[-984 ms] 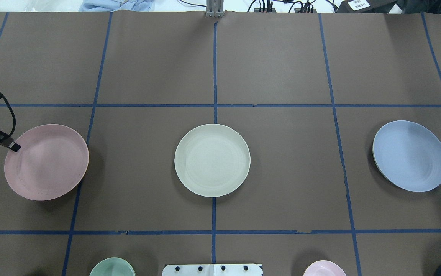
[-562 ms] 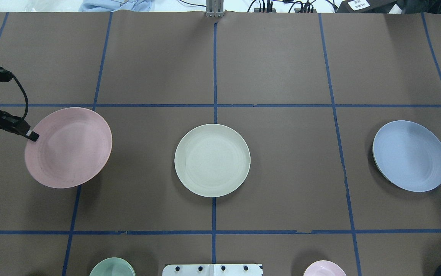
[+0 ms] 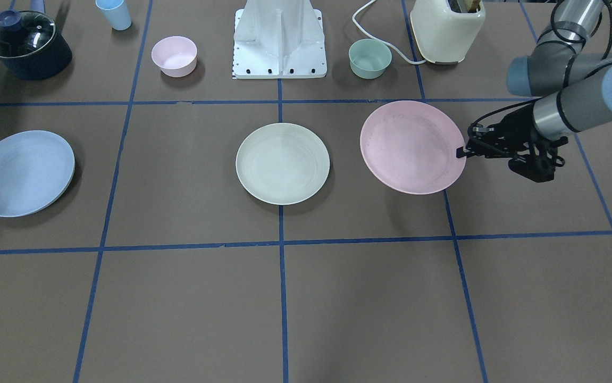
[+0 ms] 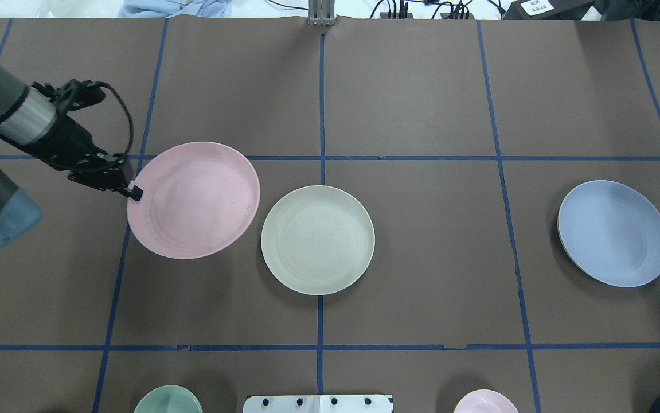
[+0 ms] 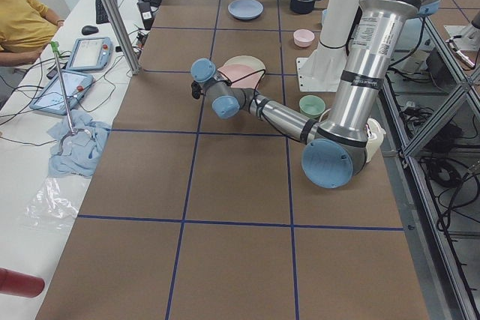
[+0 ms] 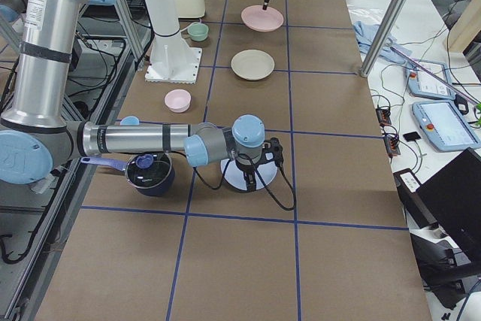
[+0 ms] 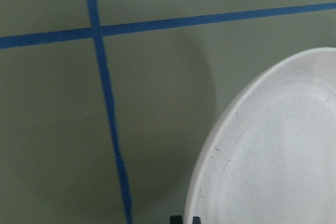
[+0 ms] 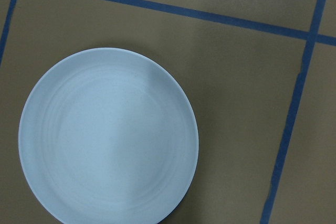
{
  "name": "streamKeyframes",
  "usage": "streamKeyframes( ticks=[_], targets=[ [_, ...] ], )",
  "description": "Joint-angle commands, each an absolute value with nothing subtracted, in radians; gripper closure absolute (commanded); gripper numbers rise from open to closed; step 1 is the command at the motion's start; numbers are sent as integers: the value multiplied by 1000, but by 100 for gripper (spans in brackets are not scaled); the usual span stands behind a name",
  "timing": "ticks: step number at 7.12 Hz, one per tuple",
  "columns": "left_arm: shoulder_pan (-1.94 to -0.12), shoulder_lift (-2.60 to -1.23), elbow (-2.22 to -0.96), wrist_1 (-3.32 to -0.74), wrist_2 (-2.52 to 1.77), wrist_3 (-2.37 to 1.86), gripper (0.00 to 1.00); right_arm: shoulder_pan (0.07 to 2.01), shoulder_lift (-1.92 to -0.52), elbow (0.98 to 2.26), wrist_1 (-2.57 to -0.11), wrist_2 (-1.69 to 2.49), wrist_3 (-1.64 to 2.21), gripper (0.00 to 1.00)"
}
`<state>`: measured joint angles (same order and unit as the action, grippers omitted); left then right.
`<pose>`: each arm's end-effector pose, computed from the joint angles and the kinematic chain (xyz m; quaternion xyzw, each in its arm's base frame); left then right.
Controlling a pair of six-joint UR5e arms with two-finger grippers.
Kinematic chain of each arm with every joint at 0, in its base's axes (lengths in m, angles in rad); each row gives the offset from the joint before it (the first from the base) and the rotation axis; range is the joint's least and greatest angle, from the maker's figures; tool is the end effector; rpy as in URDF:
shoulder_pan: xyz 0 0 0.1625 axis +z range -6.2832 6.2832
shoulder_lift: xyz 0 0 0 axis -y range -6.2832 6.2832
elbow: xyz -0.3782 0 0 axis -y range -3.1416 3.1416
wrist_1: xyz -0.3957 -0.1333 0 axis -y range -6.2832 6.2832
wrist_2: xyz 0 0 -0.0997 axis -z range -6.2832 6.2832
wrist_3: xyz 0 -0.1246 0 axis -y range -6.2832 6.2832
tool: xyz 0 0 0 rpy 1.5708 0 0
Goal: Stack three plates with pink and blue
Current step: 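Drag the pink plate with the left gripper onto the cream plate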
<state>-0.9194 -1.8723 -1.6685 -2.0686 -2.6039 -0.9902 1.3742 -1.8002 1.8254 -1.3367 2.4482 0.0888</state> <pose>0.3362 -0.4843 0.3317 -0.0686 0.5792 0.0790 0.8084 -0.0465 -0.4255 0.5722 0.0560 -0.4336 -0.1032 0.8934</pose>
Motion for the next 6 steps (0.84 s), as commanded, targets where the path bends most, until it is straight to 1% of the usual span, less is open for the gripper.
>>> streamKeyframes(
  ticks=[1,2,4,6],
  targets=[
    [-777,-1984,-1657,-2071,-2501,-1208,100,1371,-1796,1825,-1336,2448,89,0],
    [-738,-2021,-1649,-2072,-2476,-1253,100,1371,-1796,1825,-1338,2450,89,0],
    [-678,-2048,-1626,-2106,-2413,-1259,100,1370,-1796,1825,-1338,2450,89,0],
    [-657,-2054,-1595,-2210,-2384,-1259,100,1370,-1796,1827,-1336,2450,89,0]
  ],
)
